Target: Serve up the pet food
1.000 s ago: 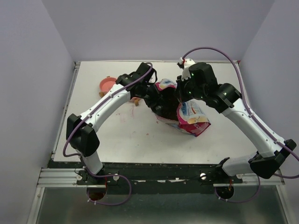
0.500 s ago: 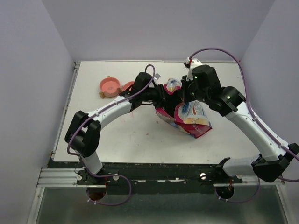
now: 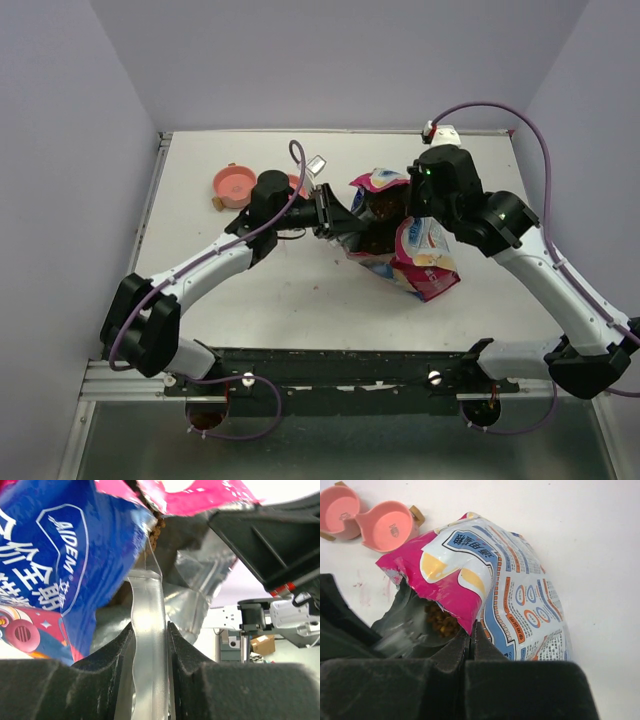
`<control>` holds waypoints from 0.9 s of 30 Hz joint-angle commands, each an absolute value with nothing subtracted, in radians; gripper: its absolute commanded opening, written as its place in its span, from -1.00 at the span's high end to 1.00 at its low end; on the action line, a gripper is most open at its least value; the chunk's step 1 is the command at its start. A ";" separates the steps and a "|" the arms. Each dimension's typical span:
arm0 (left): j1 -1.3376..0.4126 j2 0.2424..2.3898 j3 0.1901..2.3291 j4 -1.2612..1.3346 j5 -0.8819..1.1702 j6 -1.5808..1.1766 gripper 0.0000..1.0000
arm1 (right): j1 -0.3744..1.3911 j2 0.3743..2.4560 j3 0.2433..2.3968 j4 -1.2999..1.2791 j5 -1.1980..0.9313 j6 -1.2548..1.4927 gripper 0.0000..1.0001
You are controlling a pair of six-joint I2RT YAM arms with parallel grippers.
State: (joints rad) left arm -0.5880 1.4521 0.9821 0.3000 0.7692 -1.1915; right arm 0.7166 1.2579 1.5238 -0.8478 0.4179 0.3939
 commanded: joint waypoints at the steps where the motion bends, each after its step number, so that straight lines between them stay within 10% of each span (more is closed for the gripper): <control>1: -0.581 1.368 0.930 0.426 0.837 -1.169 1.00 | 0.729 1.229 1.598 -0.856 0.529 0.390 0.99; 27: -0.577 1.356 1.192 -0.442 0.691 -0.979 1.00 | 0.729 1.267 1.638 -0.848 0.523 0.351 0.99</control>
State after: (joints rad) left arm -0.5732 1.3960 1.1900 -0.3031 0.7376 -1.0122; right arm 0.7200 1.2793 1.5703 -0.9104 0.4934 0.3656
